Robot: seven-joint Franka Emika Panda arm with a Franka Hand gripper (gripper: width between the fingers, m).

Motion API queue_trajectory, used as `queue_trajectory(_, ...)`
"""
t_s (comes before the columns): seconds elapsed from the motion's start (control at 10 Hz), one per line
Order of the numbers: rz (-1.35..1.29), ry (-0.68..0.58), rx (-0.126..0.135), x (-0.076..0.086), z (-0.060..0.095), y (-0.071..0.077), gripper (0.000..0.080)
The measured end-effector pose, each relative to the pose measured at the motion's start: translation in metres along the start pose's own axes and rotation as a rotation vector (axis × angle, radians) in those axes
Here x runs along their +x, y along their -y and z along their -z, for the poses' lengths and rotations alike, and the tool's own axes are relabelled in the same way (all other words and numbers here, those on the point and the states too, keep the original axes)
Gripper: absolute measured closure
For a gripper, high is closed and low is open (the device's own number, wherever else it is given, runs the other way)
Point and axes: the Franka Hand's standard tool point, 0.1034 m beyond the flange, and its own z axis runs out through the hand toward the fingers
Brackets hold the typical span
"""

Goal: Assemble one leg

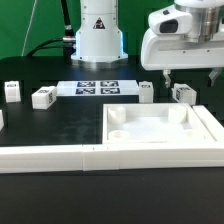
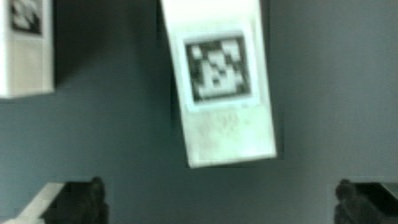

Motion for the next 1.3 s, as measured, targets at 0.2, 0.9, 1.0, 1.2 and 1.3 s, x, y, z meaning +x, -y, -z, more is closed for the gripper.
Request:
queue_trajectory(0.2,0.047,0.130,-0.007,0.000,-0.001,0.001,0.0151)
queue_trajectory(0.9,0.011,0.751,-0.062,-0.027,-0.030,0.000,0.0151)
queue_trajectory(1.0,0.001,0.732,-0.064,-0.022,-0.036,0.003,0.0151)
queue_trajectory(1.2,0.002,0.738,-0.068,-0.028,-0.040,0.002,0.0151)
queue_trajectory(1.3,0.004,0.740,-0.069,-0.028,-0.041,0.003,0.0151)
